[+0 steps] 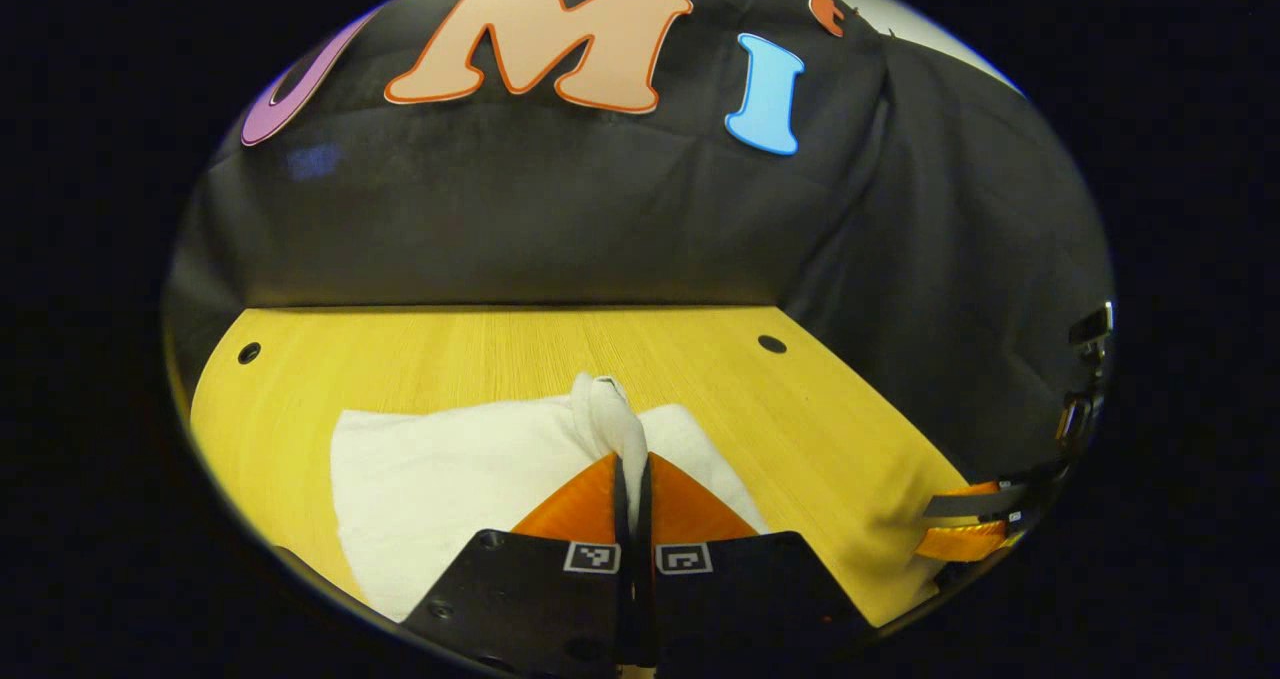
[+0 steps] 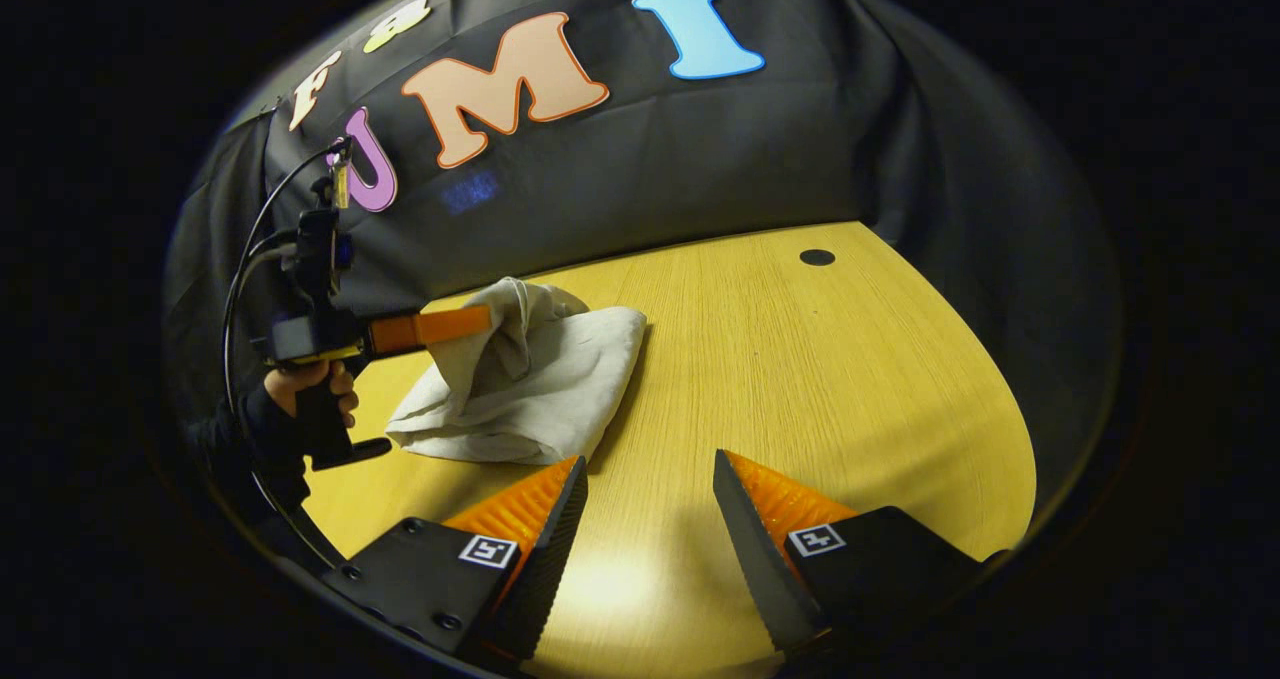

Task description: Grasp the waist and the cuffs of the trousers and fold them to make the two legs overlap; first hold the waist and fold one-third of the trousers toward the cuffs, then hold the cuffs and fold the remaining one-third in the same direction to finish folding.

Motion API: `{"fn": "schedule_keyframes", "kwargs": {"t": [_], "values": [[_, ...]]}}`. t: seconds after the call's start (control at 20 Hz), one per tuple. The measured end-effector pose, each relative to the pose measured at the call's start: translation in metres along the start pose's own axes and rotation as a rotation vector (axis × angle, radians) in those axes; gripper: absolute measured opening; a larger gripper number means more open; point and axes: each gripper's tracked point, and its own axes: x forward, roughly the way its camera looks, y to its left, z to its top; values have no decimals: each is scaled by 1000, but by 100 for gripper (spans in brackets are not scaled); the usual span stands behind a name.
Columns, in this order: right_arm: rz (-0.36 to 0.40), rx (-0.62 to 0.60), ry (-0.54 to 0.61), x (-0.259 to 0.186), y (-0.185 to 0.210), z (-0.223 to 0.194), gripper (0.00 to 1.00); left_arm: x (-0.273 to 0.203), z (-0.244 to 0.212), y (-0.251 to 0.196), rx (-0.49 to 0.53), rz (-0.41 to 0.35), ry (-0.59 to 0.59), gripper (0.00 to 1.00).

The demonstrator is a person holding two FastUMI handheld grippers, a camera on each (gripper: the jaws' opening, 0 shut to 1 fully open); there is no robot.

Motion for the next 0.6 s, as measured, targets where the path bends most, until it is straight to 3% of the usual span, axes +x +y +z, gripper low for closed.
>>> {"fn": "schedule_keyframes", "kwargs": {"t": [0.25,0.3,0.4,0.45,0.5,0.55,0.6], "values": [[35,-10,1,6,10,3,83,-7,-31,-9,44,-4,44,5],[39,-19,-9,6,13,5,83,-10,-32,-13,43,-21,34,24],[39,-35,-45,5,22,17,83,-37,-9,-12,55,-6,-11,74],[39,-43,-62,3,28,21,74,-32,-13,-5,69,19,-42,100],[44,-55,-80,1,35,27,86,-41,-5,-1,78,34,-72,95],[57,-69,-106,4,45,33,84,-53,5,3,90,49,-103,96],[55,-89,-133,2,54,41,92,-64,14,8,106,64,-131,96]]}}
